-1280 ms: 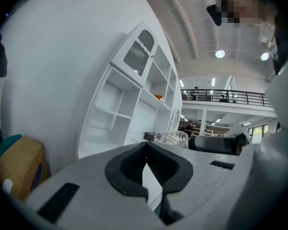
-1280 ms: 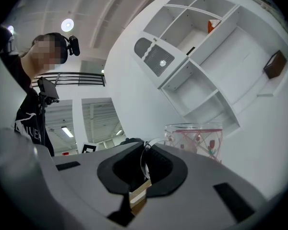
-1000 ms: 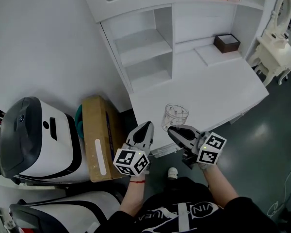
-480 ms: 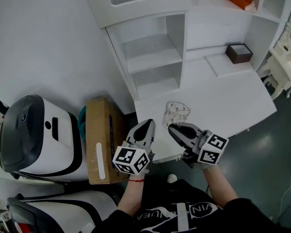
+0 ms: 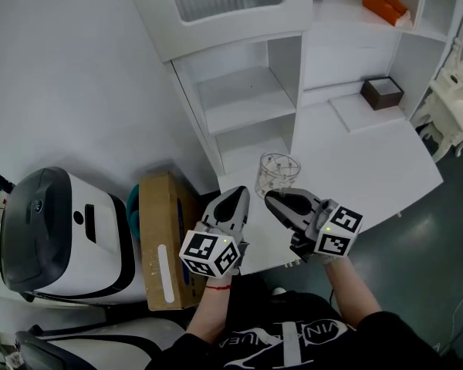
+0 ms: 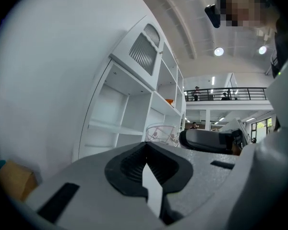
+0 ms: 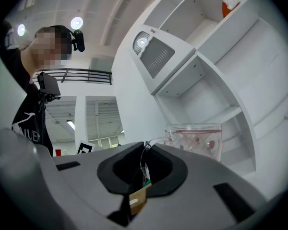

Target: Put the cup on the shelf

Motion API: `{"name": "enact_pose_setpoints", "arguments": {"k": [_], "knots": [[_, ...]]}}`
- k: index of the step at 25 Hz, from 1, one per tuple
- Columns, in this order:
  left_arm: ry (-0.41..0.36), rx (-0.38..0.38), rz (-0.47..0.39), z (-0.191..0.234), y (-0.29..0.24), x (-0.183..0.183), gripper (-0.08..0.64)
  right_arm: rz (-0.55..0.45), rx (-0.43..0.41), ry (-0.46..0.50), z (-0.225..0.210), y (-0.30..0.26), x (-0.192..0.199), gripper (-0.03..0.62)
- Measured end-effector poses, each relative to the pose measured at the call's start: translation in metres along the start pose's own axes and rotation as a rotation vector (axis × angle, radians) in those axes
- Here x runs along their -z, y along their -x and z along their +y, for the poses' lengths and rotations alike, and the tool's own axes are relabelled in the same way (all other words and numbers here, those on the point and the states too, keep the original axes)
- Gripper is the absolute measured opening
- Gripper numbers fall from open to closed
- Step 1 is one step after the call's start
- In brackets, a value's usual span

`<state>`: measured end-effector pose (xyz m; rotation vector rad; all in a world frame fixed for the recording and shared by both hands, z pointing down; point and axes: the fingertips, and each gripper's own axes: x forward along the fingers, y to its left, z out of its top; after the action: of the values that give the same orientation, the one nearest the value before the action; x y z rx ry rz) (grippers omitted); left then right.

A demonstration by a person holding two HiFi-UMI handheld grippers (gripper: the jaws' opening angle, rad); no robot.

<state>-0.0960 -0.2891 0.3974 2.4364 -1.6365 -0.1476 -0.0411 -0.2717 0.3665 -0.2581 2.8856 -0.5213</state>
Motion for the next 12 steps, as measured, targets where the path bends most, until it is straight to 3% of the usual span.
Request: {"name": "enact_pose_setpoints", "arguments": {"k": [12], "knots": [[-0.032,0.081,-0.03,0.039,-0.054,-0.045,0.005,-0.016,0.013,0.111,-0.041,-0.069,-0.045,0.012]]}}
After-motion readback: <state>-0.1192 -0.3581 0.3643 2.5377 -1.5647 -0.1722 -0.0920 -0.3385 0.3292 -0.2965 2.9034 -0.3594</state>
